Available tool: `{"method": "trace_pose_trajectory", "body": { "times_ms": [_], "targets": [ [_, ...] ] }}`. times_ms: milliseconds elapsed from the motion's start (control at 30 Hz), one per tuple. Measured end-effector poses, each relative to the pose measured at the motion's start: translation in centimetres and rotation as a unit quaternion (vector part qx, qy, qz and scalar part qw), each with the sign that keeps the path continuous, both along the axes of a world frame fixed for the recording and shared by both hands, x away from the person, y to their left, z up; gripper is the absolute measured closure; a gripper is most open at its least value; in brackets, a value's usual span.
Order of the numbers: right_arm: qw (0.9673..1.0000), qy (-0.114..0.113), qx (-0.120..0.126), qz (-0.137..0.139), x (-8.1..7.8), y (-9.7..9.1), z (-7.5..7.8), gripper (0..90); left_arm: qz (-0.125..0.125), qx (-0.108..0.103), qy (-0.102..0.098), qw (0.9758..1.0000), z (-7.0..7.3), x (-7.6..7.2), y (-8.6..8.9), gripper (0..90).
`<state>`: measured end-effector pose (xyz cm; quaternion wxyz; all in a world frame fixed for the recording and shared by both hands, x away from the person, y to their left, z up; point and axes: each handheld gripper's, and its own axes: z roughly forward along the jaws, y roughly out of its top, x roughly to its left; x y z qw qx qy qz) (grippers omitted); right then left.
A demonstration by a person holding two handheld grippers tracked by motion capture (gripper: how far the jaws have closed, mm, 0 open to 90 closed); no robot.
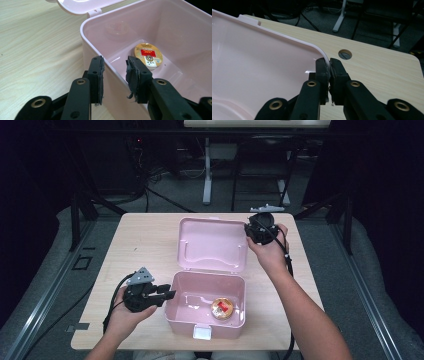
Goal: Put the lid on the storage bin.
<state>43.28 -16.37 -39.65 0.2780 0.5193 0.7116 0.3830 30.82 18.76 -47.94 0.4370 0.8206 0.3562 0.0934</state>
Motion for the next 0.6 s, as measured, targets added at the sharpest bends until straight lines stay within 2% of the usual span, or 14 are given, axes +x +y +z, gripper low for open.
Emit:
{"method": "trace_pose_trajectory", "body": {
  "times_ms": [67, 167, 267, 300, 400, 467, 600],
  "targets": [
    [0.9999, -0.010, -0.001, 0.005, -0.2, 0.0, 0.2, 85.9, -0.002, 0.001, 0.004, 1.0000, 0.0, 0.2, 0.0, 64.5],
    [0.9998, -0.015, -0.002, 0.008, -0.4, 0.1, 0.2, 85.9, 0.008, 0.009, -0.007, 0.9999, 0.1, 0.6, 0.1, 58.2],
    [0.9998, -0.016, 0.000, 0.010, -0.3, 0.1, 0.2, 86.0, 0.022, 0.009, -0.023, 0.9994, 0.6, 1.2, 0.3, 56.4],
    [0.9998, -0.017, 0.001, 0.010, -0.2, 0.1, 0.2, 86.0, 0.022, 0.009, -0.023, 0.9994, 0.6, 1.2, 0.3, 56.1],
    [0.9998, -0.016, 0.001, 0.010, -0.2, 0.1, 0.1, 86.0, 0.031, 0.003, -0.036, 0.9989, 1.3, 2.3, 0.5, 55.3],
    [0.9998, -0.017, 0.002, 0.010, -0.1, 0.1, 0.1, 86.0, 0.030, 0.010, -0.042, 0.9986, 1.9, 3.3, 0.4, 54.8],
    [0.9997, -0.020, 0.006, 0.012, -0.1, 0.3, 0.0, 86.0, 0.040, 0.003, -0.046, 0.9981, 2.9, 5.3, 0.3, 53.7]
  ]
}}
